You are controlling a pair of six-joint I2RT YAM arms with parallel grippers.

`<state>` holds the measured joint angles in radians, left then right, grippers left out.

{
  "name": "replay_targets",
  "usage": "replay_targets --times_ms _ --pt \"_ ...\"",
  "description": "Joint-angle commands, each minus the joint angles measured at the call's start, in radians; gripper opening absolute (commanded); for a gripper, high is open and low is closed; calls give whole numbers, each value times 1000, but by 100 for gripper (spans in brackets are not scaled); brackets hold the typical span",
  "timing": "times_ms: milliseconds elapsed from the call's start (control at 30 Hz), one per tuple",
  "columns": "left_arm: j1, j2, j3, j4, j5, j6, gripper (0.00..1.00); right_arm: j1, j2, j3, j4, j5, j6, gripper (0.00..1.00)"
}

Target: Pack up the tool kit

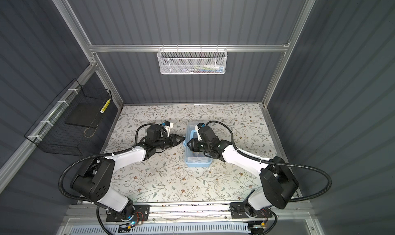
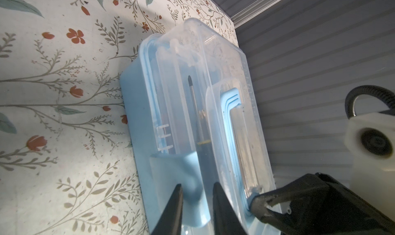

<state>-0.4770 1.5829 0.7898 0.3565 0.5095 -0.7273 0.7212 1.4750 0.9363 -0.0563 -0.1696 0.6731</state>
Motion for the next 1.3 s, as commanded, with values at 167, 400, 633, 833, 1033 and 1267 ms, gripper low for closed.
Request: replay_targets --times_ms 167,400,633,833,1033,1267 --pt "-3 37 0 2 14 9 25 1 48 -27 -131 25 2 41" --pt "-3 50 -2 15 14 3 25 2 52 -27 -129 26 0 41" --pt "-3 69 3 12 11 3 25 1 57 -27 -128 26 0 41" --pt "-3 78 -1 25 15 -3 24 1 61 -24 -131 27 0 41" --pt "-3 90 -6 47 21 -13 23 1 64 -22 -130 28 -2 41" --pt "-5 121 -14 97 46 -35 19 2 79 -15 -127 25 -3 41"
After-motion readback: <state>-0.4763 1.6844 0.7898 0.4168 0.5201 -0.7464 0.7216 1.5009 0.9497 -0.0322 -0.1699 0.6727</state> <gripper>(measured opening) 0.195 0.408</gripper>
